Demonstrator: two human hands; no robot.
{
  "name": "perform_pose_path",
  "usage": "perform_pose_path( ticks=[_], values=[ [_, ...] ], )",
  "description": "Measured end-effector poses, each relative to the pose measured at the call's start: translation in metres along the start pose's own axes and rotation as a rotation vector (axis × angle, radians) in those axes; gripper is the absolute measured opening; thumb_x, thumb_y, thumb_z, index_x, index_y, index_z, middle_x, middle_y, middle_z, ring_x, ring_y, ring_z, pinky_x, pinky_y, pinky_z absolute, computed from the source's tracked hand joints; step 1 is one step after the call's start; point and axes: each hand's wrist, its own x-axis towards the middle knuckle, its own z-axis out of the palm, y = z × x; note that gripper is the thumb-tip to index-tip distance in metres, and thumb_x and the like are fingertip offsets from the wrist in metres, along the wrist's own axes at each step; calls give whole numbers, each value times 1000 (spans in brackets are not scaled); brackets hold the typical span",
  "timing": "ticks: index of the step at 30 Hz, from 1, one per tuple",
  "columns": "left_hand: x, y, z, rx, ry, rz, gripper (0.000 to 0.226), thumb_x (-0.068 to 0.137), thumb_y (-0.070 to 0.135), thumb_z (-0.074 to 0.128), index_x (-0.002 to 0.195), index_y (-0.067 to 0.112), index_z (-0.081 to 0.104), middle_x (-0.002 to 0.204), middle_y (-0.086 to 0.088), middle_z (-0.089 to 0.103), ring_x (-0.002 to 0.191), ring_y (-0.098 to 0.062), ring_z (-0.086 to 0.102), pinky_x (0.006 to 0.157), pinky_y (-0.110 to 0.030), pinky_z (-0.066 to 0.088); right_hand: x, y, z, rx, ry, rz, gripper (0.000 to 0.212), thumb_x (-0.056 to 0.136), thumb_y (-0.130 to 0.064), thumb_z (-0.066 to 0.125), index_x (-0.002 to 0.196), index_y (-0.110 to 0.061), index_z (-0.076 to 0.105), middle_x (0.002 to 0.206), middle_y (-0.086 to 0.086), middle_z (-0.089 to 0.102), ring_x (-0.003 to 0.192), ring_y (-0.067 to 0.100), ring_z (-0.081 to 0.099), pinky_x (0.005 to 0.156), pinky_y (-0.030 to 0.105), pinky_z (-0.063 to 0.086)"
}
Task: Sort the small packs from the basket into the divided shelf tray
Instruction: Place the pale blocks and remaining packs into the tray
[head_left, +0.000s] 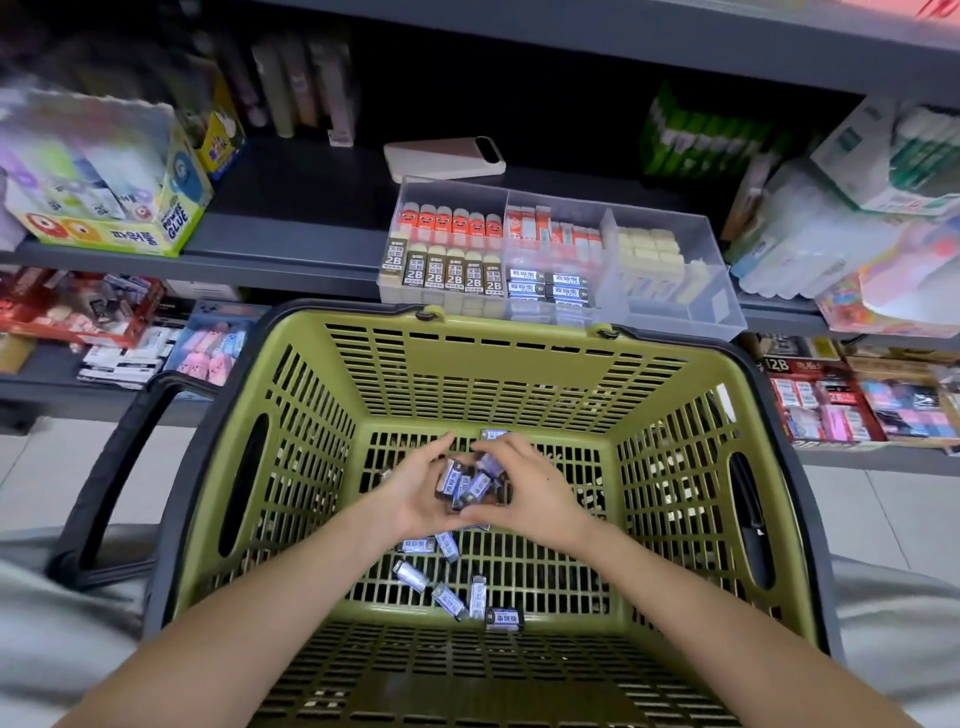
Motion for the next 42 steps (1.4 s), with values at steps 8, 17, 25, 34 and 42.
perform_pose_path(
  ticks=[8, 17, 25, 34, 42],
  values=[
    [-11, 11, -7, -36, 6, 54, 33, 74, 30, 72, 94, 6, 63, 77, -12, 65, 59, -20, 62, 32, -15, 37, 3, 18, -2, 25, -59, 98, 53, 85, -14, 60, 135, -24, 46, 129, -4, 48, 115, 13, 49, 102, 39, 42],
    [-19, 31, -9, 4, 15, 121, 31, 69, 33, 76, 77, 9, 58, 80, -11, 68, 61, -22, 66, 30, -17, 37, 25, 34, 24, -439, -357, -194, 57, 76, -29, 72, 129, -27, 49, 129, -4, 48, 113, 16, 36, 98, 35, 33],
    [-18, 31, -2, 403, 184, 207, 67, 63, 22, 86, 116, 6, 48, 80, -6, 58, 49, -7, 47, 38, -15, 36, 11, 51, 18, -388, -275, -30, 40, 81, -41, 65, 106, -13, 52, 107, 3, 53, 100, 18, 49, 94, 29, 44],
    [-32, 23, 29, 655, 20, 271, 41, 74, 34, 80, 103, 8, 66, 67, 1, 58, 53, -10, 53, 39, -16, 35, -6, -1, -29, 391, 149, 214, 28, 77, -25, 74, 88, -20, 48, 78, -3, 64, 60, 2, 56, 55, 22, 45],
    [-57, 26, 47, 749, 11, 516, 23, 80, 27, 75, 87, 10, 63, 60, 2, 57, 51, -10, 51, 39, -17, 29, -17, -36, -63, 608, 210, 144, 34, 76, -10, 76, 107, -15, 61, 87, 1, 69, 77, 12, 64, 76, 19, 53]
  ],
)
